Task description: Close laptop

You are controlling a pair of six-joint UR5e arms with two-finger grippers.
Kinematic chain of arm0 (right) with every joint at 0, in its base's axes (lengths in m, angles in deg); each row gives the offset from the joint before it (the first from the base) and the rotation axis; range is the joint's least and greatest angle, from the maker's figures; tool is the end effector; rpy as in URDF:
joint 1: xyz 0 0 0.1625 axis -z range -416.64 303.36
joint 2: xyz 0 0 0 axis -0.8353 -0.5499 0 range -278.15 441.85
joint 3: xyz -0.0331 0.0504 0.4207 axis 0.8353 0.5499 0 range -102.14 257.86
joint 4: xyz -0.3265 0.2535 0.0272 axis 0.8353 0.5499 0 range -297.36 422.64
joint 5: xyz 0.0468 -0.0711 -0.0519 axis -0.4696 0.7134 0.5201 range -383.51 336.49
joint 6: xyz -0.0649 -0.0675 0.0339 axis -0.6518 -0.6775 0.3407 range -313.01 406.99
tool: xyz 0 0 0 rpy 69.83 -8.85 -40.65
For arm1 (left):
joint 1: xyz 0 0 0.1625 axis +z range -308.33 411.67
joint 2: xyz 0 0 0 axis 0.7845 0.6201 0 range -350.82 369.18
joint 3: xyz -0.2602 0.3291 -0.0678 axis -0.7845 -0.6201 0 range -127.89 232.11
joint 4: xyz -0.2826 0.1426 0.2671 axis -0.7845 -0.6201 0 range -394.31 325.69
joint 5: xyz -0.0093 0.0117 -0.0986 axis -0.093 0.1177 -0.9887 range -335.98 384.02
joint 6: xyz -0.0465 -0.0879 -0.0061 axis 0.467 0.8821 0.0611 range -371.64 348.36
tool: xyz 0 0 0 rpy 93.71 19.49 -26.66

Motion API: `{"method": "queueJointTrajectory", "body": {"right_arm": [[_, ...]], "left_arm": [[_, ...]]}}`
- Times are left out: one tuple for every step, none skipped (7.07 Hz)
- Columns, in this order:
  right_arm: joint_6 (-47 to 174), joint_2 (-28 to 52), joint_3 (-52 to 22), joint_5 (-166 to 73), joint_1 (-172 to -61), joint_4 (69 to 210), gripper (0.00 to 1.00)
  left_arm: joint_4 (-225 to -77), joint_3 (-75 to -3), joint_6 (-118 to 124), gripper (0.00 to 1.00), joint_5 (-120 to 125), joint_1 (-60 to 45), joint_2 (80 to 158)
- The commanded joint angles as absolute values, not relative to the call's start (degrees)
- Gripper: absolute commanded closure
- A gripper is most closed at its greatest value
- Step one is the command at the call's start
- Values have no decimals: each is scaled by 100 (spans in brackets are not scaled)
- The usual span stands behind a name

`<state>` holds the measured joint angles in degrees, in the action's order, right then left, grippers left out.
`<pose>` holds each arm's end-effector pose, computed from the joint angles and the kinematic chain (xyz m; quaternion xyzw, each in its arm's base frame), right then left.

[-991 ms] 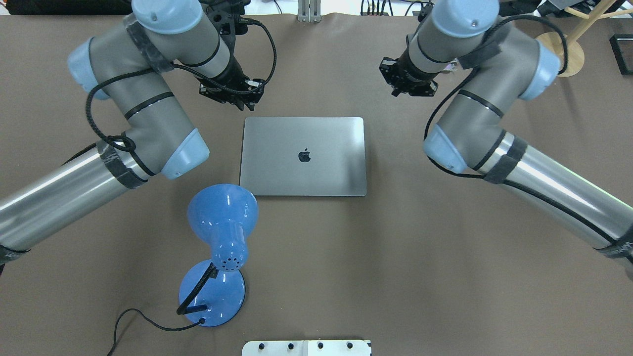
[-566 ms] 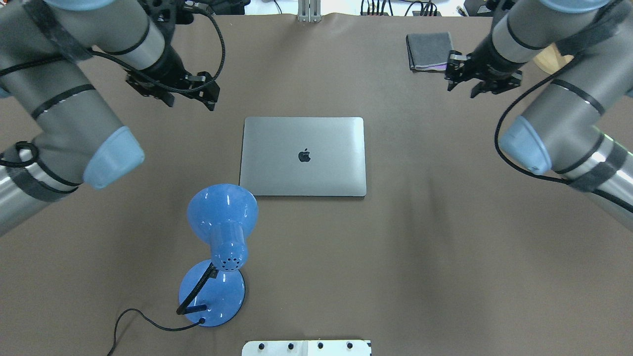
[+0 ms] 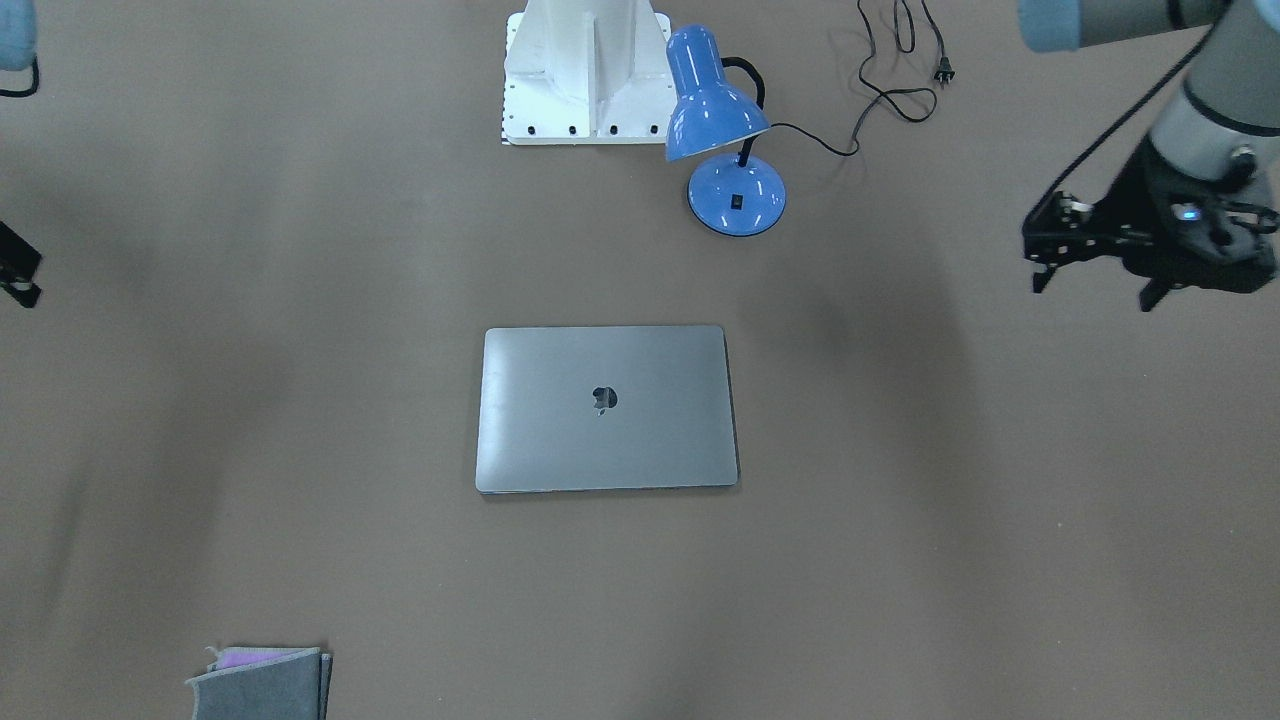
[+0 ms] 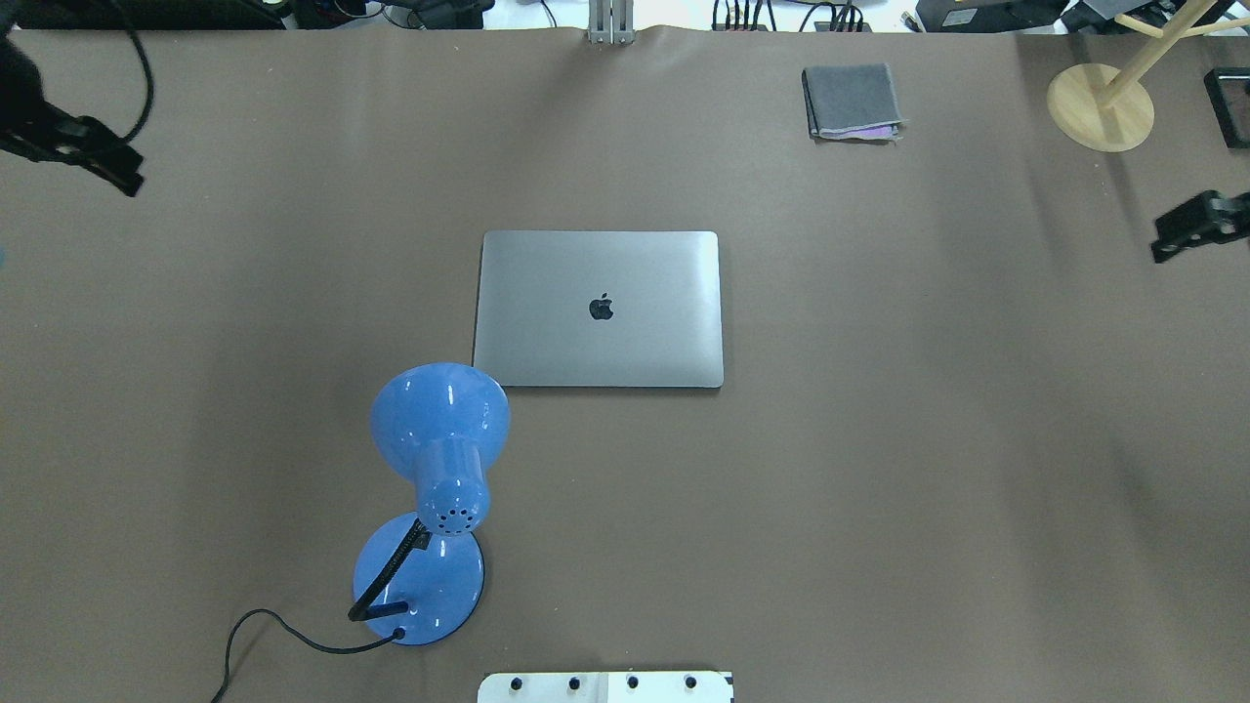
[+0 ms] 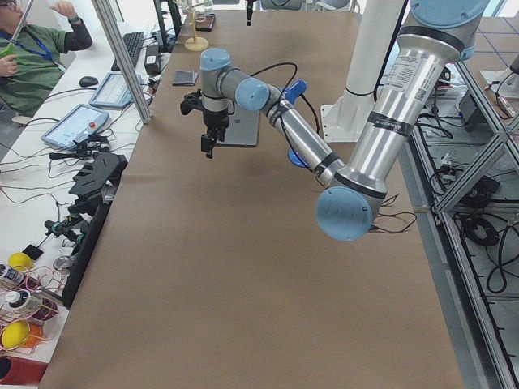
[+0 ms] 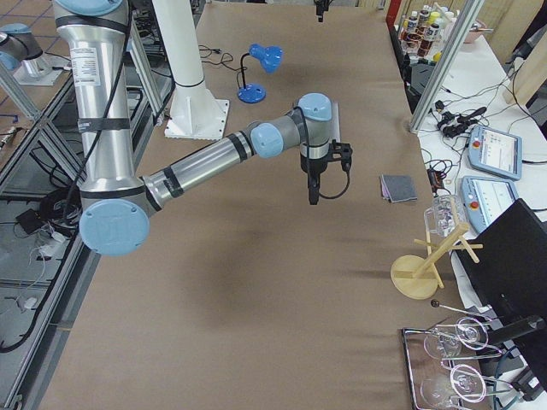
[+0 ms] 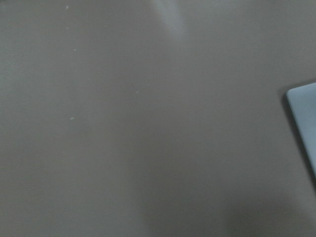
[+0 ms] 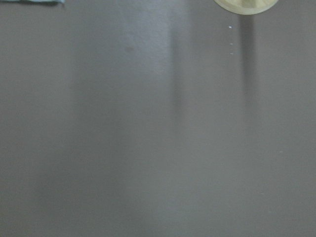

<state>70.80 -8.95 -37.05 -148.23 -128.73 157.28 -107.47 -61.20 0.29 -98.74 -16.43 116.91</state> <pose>-0.0728 -0.4740 0.4711 0.0462 -0.3322 -0.0020 0.9421 0.1316 -0.5404 0.3453 0.1122 0.3223 0.1404 0.9294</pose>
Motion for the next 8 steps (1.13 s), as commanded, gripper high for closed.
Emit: {"method": "queueJointTrajectory", "body": {"right_arm": [[4673, -1893, -3448, -15077, -14184, 15774, 0], [3942, -2088, -3246, -15148, -14694, 15800, 0], [3708, -2264, -3096, -15348, -15013, 15835, 0], [3688, -2579, -3121, -15229, -15111, 15809, 0], [3697, -2695, -3112, -15184, -15130, 15783, 0], [3697, -2696, -3147, -15192, -15139, 15757, 0], [3706, -2722, -3104, -15210, -15130, 15756, 0], [3697, -2723, -3112, -15210, -15130, 15748, 0]], "left_arm": [[-10830, -5882, -1876, 2, -10393, -2790, 10660], [-10822, -5698, -2206, 2, -10473, -3187, 10412], [-10831, -5444, -2210, 2, -10605, -3556, 10210], [-10849, -4945, -2218, 2, -10623, -3621, 10103], [-10953, -4792, -2227, 2, -10623, -3665, 9911], [-11163, -4817, -2227, 2, -10719, -3683, 9657], [-11217, -4835, -2192, 2, -11094, -3692, 9645], [-11200, -4878, -2175, 2, -11133, -3692, 9706]]}}
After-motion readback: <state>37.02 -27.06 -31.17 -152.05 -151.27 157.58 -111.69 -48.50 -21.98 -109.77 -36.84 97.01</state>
